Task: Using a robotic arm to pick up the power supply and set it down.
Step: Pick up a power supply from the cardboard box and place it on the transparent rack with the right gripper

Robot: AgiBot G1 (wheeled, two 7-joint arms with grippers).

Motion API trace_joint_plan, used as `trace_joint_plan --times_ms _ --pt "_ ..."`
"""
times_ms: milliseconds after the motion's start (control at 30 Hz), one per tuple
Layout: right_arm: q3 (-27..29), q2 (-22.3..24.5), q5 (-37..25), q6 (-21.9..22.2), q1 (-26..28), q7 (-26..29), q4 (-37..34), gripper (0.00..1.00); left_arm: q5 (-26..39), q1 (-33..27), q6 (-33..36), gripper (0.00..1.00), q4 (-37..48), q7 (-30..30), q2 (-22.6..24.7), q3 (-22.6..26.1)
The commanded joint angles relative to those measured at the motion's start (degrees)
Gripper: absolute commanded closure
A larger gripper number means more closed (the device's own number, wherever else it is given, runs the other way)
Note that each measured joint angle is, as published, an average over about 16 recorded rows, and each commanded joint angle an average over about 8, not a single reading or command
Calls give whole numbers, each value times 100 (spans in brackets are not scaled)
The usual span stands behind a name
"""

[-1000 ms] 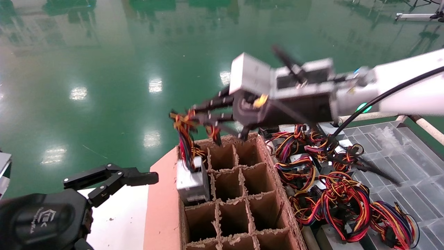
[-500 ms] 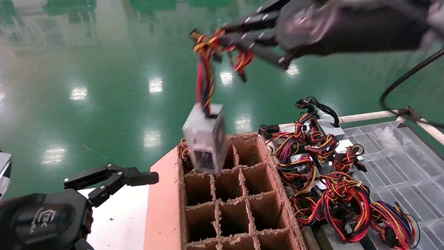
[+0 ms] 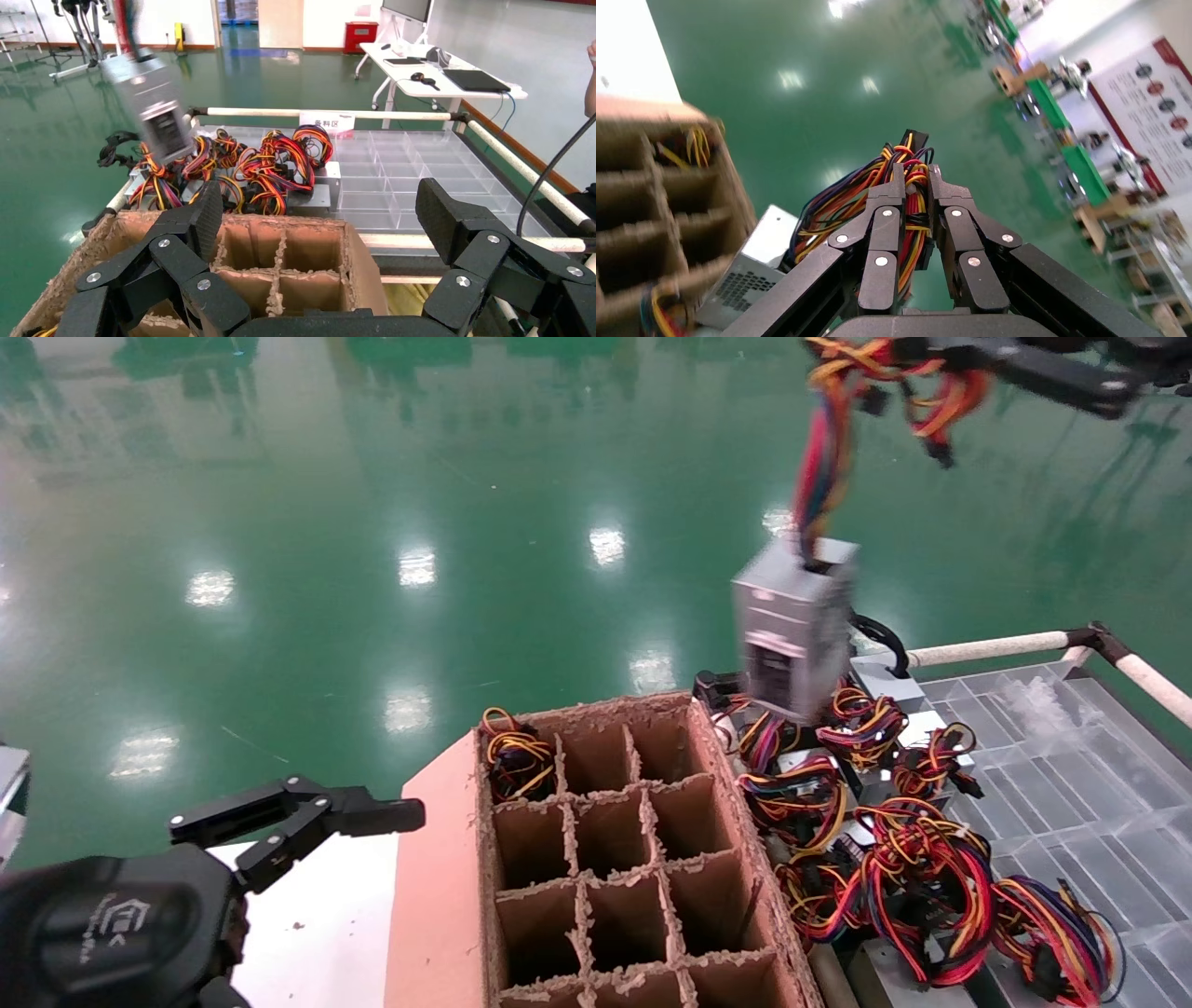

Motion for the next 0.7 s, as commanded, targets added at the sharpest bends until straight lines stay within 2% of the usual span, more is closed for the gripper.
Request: trace_joint_plan --times_ms 33,333,700 --pt "-38 124 -152 -148 201 -122 -175 100 0 0 0 0 0 0 0 0" --pt "-345 525 -883 -536 936 -672 -811 100 0 0 0 0 0 0 0 1" --pt "-1042 825 -1254 -678 1455 -1111 -1210 100 -1 0 0 0 0 1 0 1"
